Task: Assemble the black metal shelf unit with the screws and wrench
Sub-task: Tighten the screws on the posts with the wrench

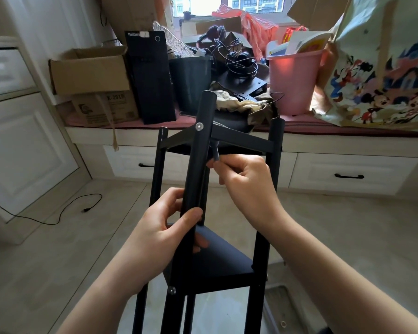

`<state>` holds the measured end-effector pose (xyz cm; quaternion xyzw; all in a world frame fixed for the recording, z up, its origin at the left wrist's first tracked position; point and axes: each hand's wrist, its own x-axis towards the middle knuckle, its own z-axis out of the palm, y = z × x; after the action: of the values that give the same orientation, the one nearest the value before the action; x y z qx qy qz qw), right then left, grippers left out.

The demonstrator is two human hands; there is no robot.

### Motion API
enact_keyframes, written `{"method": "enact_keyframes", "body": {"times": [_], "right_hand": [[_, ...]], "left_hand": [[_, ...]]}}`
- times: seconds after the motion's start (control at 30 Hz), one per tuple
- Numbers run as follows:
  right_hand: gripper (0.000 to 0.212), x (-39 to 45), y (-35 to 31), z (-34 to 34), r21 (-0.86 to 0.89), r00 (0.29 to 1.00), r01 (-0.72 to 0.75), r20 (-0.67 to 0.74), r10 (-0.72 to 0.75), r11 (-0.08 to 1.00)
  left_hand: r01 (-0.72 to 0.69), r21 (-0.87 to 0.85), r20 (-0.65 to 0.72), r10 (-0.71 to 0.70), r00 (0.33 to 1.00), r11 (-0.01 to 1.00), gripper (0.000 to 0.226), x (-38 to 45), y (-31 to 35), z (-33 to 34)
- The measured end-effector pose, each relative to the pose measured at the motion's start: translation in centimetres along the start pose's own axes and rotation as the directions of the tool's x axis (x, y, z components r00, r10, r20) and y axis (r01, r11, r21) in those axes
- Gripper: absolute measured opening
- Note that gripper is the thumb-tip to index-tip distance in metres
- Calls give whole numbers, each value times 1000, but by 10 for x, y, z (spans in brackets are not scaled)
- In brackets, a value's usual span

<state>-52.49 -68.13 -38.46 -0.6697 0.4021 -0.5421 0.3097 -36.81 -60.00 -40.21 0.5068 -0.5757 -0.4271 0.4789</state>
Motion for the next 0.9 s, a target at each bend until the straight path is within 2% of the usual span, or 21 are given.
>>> {"method": "enact_keyframes", "body": {"times": [0.17, 0.5, 0.77, 0.9], "right_hand": [[14, 2, 1, 2, -31, 1000, 1, 16, 0, 1000], [19, 9, -1, 8, -207, 1000, 20, -17, -24, 978], [16, 10, 2, 15, -193, 999, 20, -24, -25, 981], [20, 9, -1, 17, -131, 997, 47, -53, -55, 990]], "left_hand": [[-9, 6, -16, 9, 1000, 1000, 35, -1, -2, -2], [-7, -9, -29, 7, 1000, 1000, 34, 1, -6, -4], [-18, -5, -26, 17, 1000, 1000, 31, 0, -4, -3], [-24, 3, -17, 24, 1000, 1000, 30, 0, -4, -1]]}}
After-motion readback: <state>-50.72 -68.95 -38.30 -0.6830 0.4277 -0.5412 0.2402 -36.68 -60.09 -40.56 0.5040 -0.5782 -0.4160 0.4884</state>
